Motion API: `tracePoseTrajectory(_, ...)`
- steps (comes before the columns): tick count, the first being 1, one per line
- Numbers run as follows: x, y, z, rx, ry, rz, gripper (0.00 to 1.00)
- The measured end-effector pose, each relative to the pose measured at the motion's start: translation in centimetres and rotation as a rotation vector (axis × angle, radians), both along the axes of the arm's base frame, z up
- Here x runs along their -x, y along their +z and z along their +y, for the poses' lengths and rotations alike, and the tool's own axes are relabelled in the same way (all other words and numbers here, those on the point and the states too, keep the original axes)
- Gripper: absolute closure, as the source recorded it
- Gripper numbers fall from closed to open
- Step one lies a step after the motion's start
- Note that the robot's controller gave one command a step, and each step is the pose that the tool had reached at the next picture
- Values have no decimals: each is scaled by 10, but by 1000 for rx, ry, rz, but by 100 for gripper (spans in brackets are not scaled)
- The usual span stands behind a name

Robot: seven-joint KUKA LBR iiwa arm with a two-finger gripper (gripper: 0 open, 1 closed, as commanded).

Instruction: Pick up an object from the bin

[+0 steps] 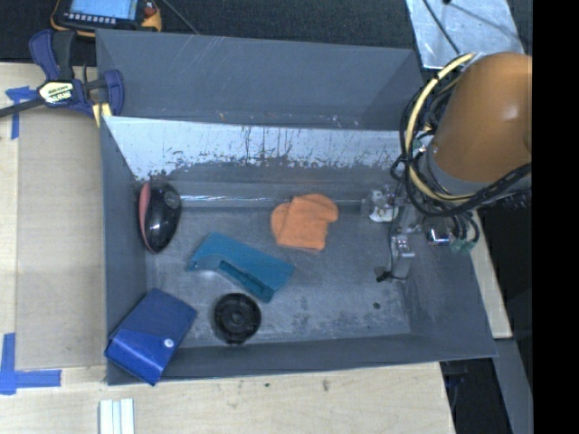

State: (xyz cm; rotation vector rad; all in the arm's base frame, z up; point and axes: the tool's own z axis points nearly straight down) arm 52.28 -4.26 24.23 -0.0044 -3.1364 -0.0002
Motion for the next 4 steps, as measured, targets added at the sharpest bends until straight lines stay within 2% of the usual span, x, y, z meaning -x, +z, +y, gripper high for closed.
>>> tracePoseTrajectory(1,-2,4,0,1,1,-9,0)
tracePoseTrajectory(2,-27,-48,27,1,-55,-16,0)
tracePoseTrajectory(3,-5,-73,36,0,-86,-4,0)
tracePoseTrajectory(4,-25,-89,51,0,-107,-10,0)
